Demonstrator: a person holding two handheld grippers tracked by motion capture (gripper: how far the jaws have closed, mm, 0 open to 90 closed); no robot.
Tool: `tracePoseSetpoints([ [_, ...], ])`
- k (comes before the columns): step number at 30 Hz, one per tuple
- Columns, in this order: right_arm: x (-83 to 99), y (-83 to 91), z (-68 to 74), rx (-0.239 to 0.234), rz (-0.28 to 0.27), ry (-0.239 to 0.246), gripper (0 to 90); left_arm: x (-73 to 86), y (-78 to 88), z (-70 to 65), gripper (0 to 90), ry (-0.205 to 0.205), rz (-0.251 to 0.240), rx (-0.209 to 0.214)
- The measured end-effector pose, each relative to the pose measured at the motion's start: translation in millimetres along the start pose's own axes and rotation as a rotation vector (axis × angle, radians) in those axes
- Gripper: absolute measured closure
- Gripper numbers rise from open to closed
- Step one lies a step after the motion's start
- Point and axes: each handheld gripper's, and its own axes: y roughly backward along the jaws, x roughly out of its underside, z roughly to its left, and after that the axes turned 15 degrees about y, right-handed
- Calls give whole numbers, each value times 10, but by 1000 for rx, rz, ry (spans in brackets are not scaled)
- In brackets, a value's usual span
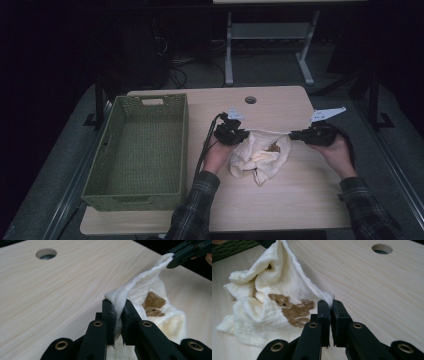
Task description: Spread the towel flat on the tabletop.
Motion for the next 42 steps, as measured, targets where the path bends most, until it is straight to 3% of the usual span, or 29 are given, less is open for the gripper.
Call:
tracePoseSetpoints([
  [5,42,-155,-114,8,29,-24,852,-19,-152,114,765,26,17,-33],
  [7,44,-185,-137,14,32,-40,766,-18,-155,116,700,20,22,-38],
  [10,36,-164,-154,6,2,-55,650,-20,-105,85,616,9,22,-32],
  [15,27,-70,-97,-5,-25,-53,618,10,26,-9,521,-7,24,-4],
  [21,11,-18,109,-37,-29,-31,619,145,203,-143,524,-32,34,28],
  [27,-7,-18,337,-73,-26,-9,644,333,319,-238,590,-73,41,24],
  [34,-37,-11,587,-124,-45,5,666,582,391,-336,622,-90,51,44],
  [42,-80,-113,908,-175,-35,46,690,863,454,-389,619,-110,83,29],
])
